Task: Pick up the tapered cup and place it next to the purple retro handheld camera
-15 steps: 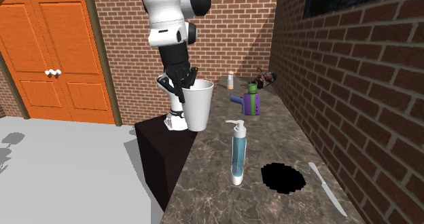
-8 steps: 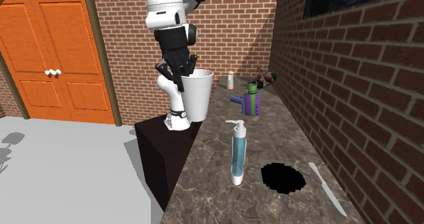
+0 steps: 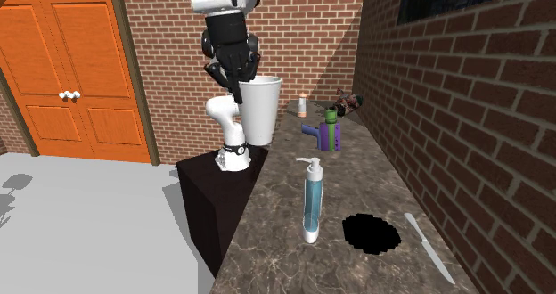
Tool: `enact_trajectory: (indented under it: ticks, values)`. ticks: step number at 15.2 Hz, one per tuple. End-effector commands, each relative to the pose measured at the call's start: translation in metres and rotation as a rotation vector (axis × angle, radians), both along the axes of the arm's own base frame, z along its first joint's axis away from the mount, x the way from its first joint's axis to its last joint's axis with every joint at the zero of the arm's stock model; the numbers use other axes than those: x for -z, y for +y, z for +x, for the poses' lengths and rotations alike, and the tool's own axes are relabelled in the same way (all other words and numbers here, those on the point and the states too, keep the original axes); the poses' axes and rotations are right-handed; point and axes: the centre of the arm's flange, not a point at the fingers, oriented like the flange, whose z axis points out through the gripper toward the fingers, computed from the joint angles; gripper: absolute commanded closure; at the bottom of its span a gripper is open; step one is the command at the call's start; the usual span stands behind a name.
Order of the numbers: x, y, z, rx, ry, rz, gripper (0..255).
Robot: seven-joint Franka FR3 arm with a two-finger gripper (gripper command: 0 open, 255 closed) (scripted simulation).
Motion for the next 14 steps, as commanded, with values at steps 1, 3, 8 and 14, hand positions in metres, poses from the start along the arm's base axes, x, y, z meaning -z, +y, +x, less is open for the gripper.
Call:
enact_trajectory:
  ticks: [1, 3, 8, 14]
  values:
    - [-0.001, 0.02, -0.003, 0.0, 0.0, 0.0, 255]
    - [-0.001, 0.046, -0.006, 0.0, 0.0, 0.0, 255]
    - [-0.002, 0.112, -0.015, 0.0, 0.0, 0.0, 255]
    - [-0.002, 0.19, -0.025, 0.0, 0.0, 0.0, 255]
